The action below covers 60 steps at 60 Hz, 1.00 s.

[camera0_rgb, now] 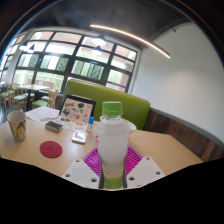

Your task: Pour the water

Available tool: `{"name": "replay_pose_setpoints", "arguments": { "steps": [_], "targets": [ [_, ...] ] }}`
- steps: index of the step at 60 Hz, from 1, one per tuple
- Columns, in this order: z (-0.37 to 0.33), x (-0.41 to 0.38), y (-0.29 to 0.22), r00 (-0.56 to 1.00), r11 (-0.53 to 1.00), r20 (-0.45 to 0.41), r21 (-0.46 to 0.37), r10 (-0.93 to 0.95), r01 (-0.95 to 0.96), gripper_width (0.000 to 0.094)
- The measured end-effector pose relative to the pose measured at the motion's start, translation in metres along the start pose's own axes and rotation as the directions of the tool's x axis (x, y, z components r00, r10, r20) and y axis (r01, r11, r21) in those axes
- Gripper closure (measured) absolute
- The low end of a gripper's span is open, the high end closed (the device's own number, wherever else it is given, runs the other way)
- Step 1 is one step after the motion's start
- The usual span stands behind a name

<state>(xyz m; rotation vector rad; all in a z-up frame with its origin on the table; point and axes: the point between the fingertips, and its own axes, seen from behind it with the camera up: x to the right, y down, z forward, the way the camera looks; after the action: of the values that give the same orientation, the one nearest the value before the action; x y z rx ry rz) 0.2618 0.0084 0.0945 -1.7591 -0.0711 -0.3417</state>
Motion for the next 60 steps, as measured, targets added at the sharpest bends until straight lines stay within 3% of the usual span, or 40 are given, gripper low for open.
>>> {"name": "replay_pose_setpoints", "arguments": {
  "steps": [6, 12, 17, 23, 30, 38, 45, 60],
  "targets": [
    [-0.010, -0.035, -0.041, 0.971, 0.971, -0.016, 0.030, -0.237, 0.238, 0.0681],
    [-0.009, -0.081, -0.083, 0.853, 0.854, -0.091, 0.045, -0.513, 0.518, 0.0683],
    [0.002, -0.118, -0.109, 0.652, 0.657, -0.174, 0.035, -0.738, 0.753, 0.0683],
    [-0.001, -0.165, -0.139, 0.289, 0.300, -0.246, -0.006, -0.925, 0.954, 0.0684],
    [-0.009, -0.198, -0.166, -0.139, -0.112, -0.327, -0.099, -0.935, 0.989, 0.0681],
    [-0.015, -0.220, -0.174, -0.428, -0.395, -0.329, -0.163, -0.842, 0.904, 0.0682],
    [-0.031, -0.230, -0.174, -0.529, -0.495, -0.330, -0.187, -0.782, 0.849, 0.0682],
    [-0.006, -0.223, -0.169, -0.515, -0.496, -0.327, -0.148, -0.792, 0.856, 0.0680]
  ]
}}
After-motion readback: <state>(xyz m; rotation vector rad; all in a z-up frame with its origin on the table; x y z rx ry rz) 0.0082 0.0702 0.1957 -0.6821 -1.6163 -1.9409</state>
